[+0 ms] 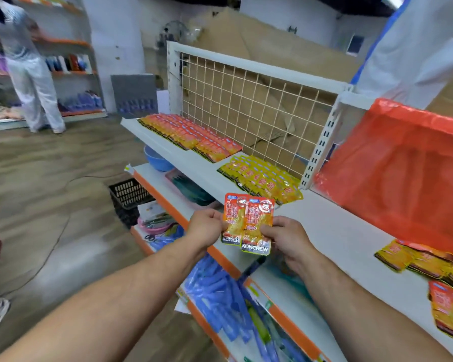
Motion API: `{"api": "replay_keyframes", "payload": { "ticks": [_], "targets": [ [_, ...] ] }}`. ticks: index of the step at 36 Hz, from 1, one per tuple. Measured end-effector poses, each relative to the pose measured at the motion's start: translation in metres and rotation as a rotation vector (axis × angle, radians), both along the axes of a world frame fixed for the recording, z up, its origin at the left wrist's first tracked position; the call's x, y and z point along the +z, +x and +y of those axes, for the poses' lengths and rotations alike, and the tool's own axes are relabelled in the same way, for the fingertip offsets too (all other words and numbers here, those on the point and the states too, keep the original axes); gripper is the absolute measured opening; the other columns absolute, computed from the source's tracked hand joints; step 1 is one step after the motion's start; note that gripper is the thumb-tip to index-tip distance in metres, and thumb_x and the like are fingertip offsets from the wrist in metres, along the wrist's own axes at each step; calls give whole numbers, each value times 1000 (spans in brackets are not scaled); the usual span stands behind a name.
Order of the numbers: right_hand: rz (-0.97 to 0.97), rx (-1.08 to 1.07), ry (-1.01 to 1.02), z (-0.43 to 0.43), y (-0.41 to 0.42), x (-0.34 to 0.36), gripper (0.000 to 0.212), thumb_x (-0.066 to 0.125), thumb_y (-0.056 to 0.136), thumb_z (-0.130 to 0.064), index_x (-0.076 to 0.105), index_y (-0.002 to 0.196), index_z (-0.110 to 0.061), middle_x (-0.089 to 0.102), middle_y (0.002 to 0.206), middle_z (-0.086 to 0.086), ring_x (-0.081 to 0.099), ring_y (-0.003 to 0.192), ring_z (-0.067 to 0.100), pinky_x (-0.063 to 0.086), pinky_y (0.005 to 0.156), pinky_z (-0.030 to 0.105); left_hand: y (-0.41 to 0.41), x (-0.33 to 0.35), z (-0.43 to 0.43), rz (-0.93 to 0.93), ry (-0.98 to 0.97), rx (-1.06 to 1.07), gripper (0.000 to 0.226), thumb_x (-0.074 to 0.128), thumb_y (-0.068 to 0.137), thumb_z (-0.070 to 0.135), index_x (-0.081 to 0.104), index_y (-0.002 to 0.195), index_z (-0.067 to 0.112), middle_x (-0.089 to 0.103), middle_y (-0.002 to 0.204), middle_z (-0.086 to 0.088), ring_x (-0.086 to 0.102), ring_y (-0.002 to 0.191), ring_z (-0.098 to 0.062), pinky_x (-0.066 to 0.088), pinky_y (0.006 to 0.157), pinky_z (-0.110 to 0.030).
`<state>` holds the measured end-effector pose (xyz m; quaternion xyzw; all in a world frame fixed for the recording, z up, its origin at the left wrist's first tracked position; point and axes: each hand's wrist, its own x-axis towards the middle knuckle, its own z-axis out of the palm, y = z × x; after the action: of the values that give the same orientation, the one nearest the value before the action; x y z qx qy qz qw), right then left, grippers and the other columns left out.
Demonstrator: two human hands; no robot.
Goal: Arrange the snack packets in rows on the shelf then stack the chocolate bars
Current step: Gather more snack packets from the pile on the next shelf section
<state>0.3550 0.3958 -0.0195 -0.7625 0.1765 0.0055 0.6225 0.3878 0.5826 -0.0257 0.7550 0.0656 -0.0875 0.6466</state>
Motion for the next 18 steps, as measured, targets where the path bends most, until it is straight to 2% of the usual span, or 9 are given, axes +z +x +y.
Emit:
{"api": "replay_keyframes", "payload": {
  "ticks": [2, 5, 7, 9, 11, 14, 16, 18],
  "targets": [
    [1, -3, 1, 18, 16, 1, 4, 70, 86, -1, 70, 85, -5, 74, 93, 21, 68, 79, 28, 56, 83, 49, 15, 2, 21, -2, 8, 2, 7, 66, 82, -4, 66, 78, 2, 59, 67, -6, 41, 45, -8, 31, 38, -18],
    [-1, 6, -14, 43, 41, 0, 6, 72, 86, -4, 69, 81, -7, 75, 86, 17, 67, 77, 28, 54, 76, 45, 36, 3, 49, -23, 5, 12, 4, 65, 83, -5, 69, 85, -4, 66, 75, -9, 55, 61, -17, 39, 48, -20],
    [-3, 15, -16, 58, 55, -1, 6, 73, 85, -6, 69, 81, -7, 75, 86, 17, 67, 75, 28, 51, 73, 42, 49, 3, 65, -23, -2, 29, 6, 65, 84, -5, 68, 81, -1, 66, 75, -7, 57, 66, -18, 42, 52, -21],
    [2, 20, -4, 72, 68, -2, 4, 73, 86, -6, 69, 84, -6, 75, 88, 17, 68, 74, 28, 51, 71, 41, 61, 1, 78, -21, -15, 33, 18, 65, 84, -6, 64, 71, 6, 63, 69, -4, 56, 65, -17, 42, 55, -23],
    [9, 32, 7, 84, 81, -3, 3, 71, 87, -4, 68, 86, -4, 75, 86, 16, 68, 70, 26, 51, 64, 34, 72, 0, 87, -19, -4, 34, 28, 64, 84, -7, 58, 63, 11, 58, 60, 1, 51, 57, -12, 39, 50, -20],
    [11, 51, -17, 96, 101, -5, 7, 68, 88, -2, 67, 92, 3, 71, 81, 12, 64, 60, 17, 44, 50, 24, 90, -6, 98, -8, -4, 61, 23, 66, 83, -5, 63, 67, 11, 63, 65, -3, 55, 59, -13, 43, 55, -22],
    [12, 59, -17, 102, 114, -6, 5, 68, 88, -2, 67, 92, 2, 71, 81, 11, 64, 58, 15, 43, 48, 23, 103, -10, 103, 1, 1, 72, 21, 66, 83, -3, 65, 68, 12, 66, 68, -5, 57, 62, -16, 44, 59, -25],
    [14, 69, -15, 106, 130, -8, 2, 68, 88, -1, 67, 90, 0, 72, 80, 10, 64, 56, 14, 43, 46, 23, 117, -14, 107, 12, 10, 84, 23, 67, 84, -2, 64, 67, 14, 65, 66, -4, 55, 60, -17, 42, 56, -25]
  ]
}}
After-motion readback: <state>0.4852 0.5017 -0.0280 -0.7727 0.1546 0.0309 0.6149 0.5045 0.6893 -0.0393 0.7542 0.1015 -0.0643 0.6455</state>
